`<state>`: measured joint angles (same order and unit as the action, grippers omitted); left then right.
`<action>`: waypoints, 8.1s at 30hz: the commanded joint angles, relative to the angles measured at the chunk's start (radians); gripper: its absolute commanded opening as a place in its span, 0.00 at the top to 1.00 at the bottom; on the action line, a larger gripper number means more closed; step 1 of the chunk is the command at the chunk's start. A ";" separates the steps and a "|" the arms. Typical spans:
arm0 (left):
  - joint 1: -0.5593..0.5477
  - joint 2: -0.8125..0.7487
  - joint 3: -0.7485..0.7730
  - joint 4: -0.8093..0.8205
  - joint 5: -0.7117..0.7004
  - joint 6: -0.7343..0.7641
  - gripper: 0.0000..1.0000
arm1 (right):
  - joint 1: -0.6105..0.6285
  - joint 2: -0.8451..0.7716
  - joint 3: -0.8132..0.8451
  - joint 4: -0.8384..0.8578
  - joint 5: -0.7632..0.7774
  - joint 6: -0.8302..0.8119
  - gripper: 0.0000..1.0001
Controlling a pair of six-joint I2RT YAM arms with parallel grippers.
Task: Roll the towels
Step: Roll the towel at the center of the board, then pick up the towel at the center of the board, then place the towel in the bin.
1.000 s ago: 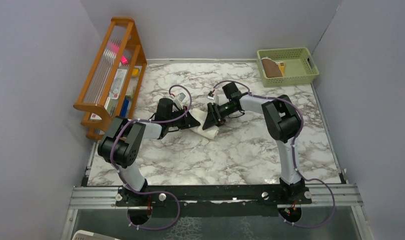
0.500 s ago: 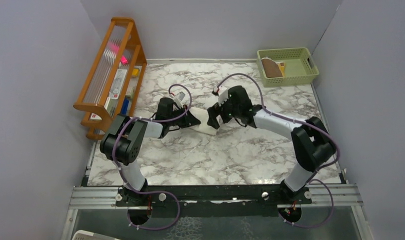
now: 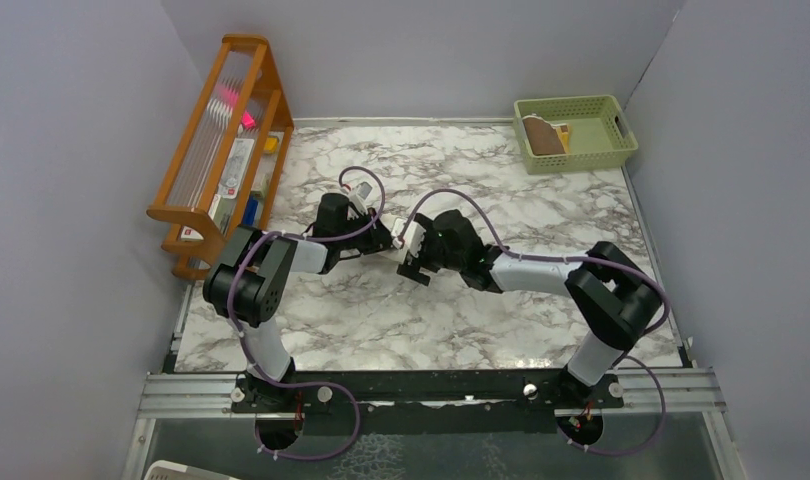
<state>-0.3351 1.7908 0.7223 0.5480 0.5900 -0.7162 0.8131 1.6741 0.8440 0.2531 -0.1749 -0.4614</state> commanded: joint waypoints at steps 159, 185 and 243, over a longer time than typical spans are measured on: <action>0.077 -0.023 0.449 0.846 0.728 -0.626 0.65 | -0.475 0.199 0.036 1.528 -1.052 1.348 0.00; 0.071 0.108 0.551 1.036 0.680 -0.693 0.75 | -0.376 0.217 0.174 1.516 -1.114 1.648 0.00; 0.129 -0.329 0.292 -0.016 -0.110 0.207 0.51 | -0.273 0.162 0.642 -0.346 -0.338 0.723 0.72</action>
<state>-0.2588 1.5124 0.9867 0.5438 0.5457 -0.4786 0.5507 1.8526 1.4395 -0.0048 -0.6468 0.3561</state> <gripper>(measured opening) 0.422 0.356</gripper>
